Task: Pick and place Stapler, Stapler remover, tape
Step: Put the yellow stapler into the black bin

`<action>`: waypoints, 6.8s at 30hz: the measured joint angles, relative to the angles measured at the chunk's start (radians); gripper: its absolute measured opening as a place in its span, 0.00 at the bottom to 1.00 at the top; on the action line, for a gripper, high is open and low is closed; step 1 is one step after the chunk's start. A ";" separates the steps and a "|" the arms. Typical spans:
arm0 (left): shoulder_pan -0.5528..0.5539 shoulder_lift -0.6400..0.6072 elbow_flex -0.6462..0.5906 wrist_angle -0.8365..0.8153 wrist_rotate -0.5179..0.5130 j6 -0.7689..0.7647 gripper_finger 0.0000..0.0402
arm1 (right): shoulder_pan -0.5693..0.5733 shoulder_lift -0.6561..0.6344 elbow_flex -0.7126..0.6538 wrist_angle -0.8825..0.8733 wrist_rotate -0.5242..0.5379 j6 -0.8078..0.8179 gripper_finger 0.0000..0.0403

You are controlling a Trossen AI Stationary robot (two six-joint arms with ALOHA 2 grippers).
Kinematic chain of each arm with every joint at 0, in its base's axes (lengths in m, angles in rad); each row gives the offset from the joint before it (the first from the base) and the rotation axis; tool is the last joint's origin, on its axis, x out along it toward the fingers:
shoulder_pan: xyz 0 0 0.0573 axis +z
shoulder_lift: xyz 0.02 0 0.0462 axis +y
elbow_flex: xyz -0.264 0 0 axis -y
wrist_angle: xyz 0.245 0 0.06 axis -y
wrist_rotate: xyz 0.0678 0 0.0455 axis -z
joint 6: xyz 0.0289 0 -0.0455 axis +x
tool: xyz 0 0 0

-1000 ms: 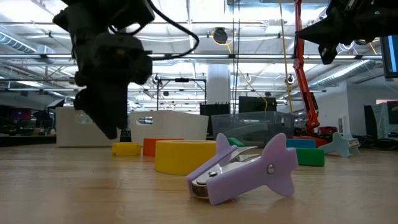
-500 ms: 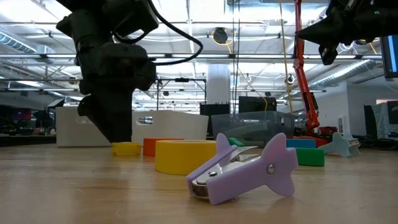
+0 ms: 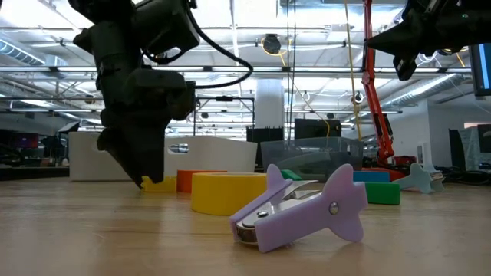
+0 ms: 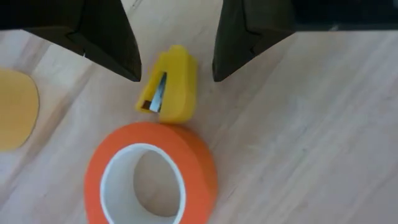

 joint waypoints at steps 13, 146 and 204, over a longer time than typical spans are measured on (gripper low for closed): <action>0.000 0.003 -0.002 0.018 0.010 0.014 0.10 | 0.000 0.000 0.000 0.000 0.000 0.000 0.00; 0.353 0.100 0.603 0.292 0.113 0.316 0.12 | -0.026 0.678 0.002 0.903 -0.175 0.079 0.64; 0.319 0.078 0.605 0.333 0.072 0.352 0.12 | -0.025 0.763 0.068 0.959 -0.132 0.106 0.37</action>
